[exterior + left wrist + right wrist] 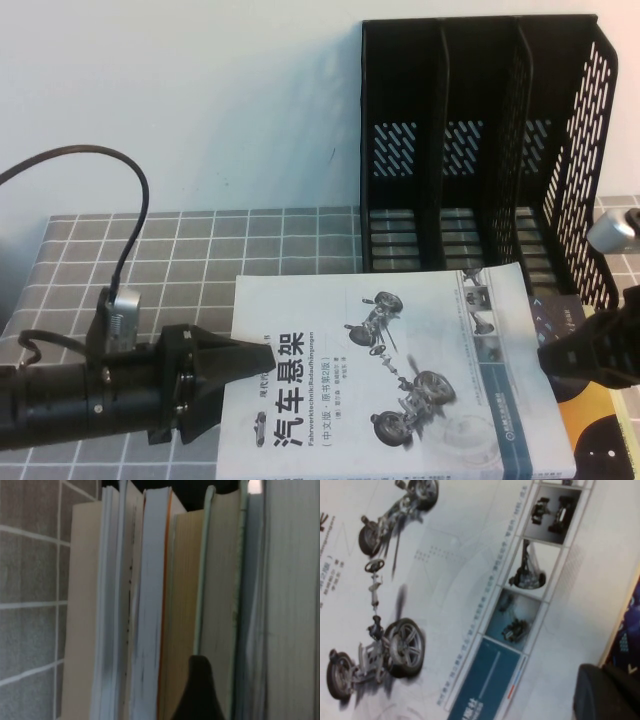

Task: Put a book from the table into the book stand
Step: Push book with right arm, then pick up the book with your left arm, then place the book on the book shelf

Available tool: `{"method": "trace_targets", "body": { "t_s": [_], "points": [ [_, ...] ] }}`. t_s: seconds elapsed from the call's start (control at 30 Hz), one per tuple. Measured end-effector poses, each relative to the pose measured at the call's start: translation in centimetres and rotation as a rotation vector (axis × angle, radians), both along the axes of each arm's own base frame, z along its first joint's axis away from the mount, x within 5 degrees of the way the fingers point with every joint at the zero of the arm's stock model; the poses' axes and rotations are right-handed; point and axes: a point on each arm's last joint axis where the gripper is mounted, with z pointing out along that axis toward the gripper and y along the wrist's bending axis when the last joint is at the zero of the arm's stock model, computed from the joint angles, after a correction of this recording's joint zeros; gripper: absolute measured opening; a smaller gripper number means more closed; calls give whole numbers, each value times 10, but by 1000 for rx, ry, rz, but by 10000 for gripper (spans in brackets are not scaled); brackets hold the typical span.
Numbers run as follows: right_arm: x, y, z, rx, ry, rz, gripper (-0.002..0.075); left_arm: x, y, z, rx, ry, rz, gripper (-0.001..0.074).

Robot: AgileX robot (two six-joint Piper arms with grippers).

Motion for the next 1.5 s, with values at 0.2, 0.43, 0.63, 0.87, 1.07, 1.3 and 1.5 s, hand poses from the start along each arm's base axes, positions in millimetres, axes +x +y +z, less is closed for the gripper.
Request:
{"method": "trace_targets", "body": {
  "t_s": [0.2,0.43,0.63,0.87,1.07,1.3,1.5],
  "points": [
    [1,0,-1,-1,-9,11,-3,1,0,-3,4,-8,-9,312],
    [-1,-2,10,-53,-74,60,-3,0,-1,0,-27,-15,-19,112],
    [-20,-11,62,-135,-248,88,-3,4,0,32,10,-32,-27,112],
    [-57,-25,94,-224,-340,70,-3,19,1,145,99,-303,-48,112],
    [-75,-29,104,-231,-367,62,-3,37,3,240,200,-461,114,112],
    [-84,-30,110,-227,-382,62,-3,51,-18,306,279,-576,202,112],
    [-86,-30,108,-223,-352,62,-3,55,-61,306,454,-566,195,112]
  ]
}}
